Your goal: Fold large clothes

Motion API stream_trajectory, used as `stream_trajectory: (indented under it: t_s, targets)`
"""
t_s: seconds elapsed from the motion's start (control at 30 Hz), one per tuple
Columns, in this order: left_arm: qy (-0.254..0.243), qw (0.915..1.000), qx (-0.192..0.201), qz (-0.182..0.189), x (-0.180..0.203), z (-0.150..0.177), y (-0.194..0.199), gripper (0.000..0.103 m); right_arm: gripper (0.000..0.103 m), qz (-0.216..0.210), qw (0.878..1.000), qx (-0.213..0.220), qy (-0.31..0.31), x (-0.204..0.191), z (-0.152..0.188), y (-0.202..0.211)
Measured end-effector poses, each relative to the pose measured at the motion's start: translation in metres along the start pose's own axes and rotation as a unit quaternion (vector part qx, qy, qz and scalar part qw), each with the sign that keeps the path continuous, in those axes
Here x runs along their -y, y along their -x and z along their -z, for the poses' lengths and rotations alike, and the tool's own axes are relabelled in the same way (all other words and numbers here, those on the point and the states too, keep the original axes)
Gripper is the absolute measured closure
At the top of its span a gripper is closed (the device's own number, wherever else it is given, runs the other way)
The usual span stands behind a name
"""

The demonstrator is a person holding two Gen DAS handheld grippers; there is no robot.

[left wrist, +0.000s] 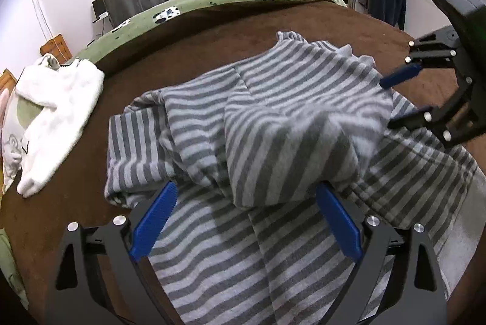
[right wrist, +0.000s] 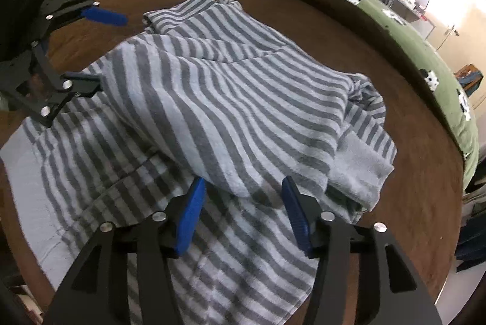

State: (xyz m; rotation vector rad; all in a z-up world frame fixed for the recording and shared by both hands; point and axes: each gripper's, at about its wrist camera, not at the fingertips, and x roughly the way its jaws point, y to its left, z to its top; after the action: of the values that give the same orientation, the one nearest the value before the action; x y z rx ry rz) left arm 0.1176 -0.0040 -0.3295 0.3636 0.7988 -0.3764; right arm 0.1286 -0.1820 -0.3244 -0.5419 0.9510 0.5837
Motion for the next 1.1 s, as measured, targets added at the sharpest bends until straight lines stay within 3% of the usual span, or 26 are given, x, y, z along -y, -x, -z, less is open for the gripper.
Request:
stream_trajectory:
  t_s: [0.1, 0.23, 0.43, 0.57, 0.7, 0.73, 0.93, 1.1]
  targets:
    - [0.002, 1.0000, -0.003, -0.001, -0.004, -0.007, 0.005, 0.012, 0.031, -0.008, 1.000, -0.007, -0.007, -0.002, -0.003, 0.009]
    - [0.011, 0.9999, -0.002, -0.003, -0.012, -0.019, 0.018, 0.011, 0.024, -0.006, 1.000, -0.005, -0.024, -0.001, -0.013, 0.036]
    - [0.027, 0.9995, -0.015, 0.008, -0.021, -0.054, 0.037, 0.007, 0.023, 0.004, 0.995, 0.005, -0.095, 0.028, -0.038, 0.073]
    - [0.105, 0.9931, -0.046, 0.023, -0.030, -0.080, 0.035, 0.007, 0.024, 0.007, 0.985, 0.010, -0.172, 0.047, -0.049, 0.082]
    - [0.133, 0.9886, -0.071, 0.005, -0.023, -0.096, 0.019, 0.007, 0.040, 0.012, 0.976, 0.000, -0.219, 0.051, -0.050, 0.071]
    - [0.141, 0.9867, -0.081, 0.006, -0.022, -0.097, 0.012, 0.007, 0.050, 0.010, 0.973, -0.005, -0.229, 0.052, -0.050, 0.065]
    - [0.179, 0.9780, -0.103, 0.029, -0.006, -0.087, -0.026, 0.007, 0.075, -0.020, 0.969, -0.022, -0.245, 0.047, -0.046, 0.020]
    - [0.198, 0.9693, -0.139, 0.043, 0.013, -0.061, -0.045, 0.007, 0.077, -0.040, 0.966, -0.054, -0.250, 0.046, -0.027, -0.012]
